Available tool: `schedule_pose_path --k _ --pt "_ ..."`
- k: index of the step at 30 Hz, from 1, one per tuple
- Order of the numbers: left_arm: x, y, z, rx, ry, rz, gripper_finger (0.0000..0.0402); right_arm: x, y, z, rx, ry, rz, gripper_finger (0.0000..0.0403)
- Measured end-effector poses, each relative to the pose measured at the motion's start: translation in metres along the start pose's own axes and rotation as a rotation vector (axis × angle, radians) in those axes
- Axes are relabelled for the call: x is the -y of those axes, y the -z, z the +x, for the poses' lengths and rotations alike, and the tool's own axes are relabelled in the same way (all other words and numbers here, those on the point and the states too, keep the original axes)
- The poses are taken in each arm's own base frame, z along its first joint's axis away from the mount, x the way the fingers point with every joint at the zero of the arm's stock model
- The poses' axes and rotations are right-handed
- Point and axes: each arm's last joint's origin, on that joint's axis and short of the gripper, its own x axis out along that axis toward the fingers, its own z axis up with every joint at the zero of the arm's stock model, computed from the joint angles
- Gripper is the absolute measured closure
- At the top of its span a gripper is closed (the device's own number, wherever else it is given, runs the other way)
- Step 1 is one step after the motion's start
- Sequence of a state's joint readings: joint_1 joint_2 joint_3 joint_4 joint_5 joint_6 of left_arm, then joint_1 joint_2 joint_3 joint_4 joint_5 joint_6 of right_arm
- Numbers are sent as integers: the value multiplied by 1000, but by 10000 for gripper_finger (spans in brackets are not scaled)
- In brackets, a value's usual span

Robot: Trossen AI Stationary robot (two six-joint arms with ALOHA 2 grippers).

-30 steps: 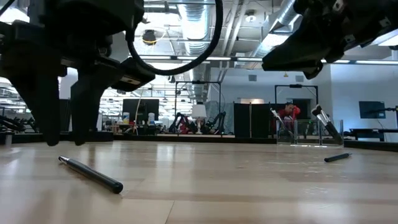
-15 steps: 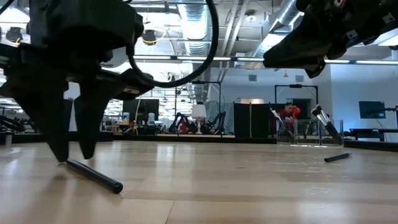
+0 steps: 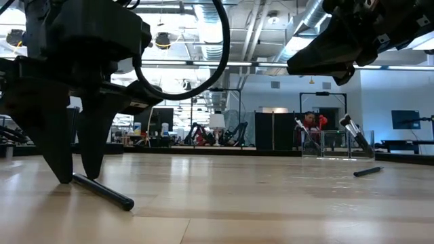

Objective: Sort items
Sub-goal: Put the eyeshadow brush into the transparent organizer

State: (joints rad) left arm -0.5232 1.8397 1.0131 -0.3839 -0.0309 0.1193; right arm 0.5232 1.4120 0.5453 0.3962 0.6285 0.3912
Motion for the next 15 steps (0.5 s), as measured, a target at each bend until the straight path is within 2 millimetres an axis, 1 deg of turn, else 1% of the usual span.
schedule_pose_path --k 4,10,12,15 --pt "1 4 3 -9 3 -1 336 0 0 0 0 0 -1 326" --pt "1 7 4 -18 7 4 384 0 0 0 0 0 -1 326" --pt "1 7 4 -19 7 5 389 0 0 0 0 0 -1 326" --pt "1 6 1 -10 6 15 382 0 0 0 1 1 3 326"
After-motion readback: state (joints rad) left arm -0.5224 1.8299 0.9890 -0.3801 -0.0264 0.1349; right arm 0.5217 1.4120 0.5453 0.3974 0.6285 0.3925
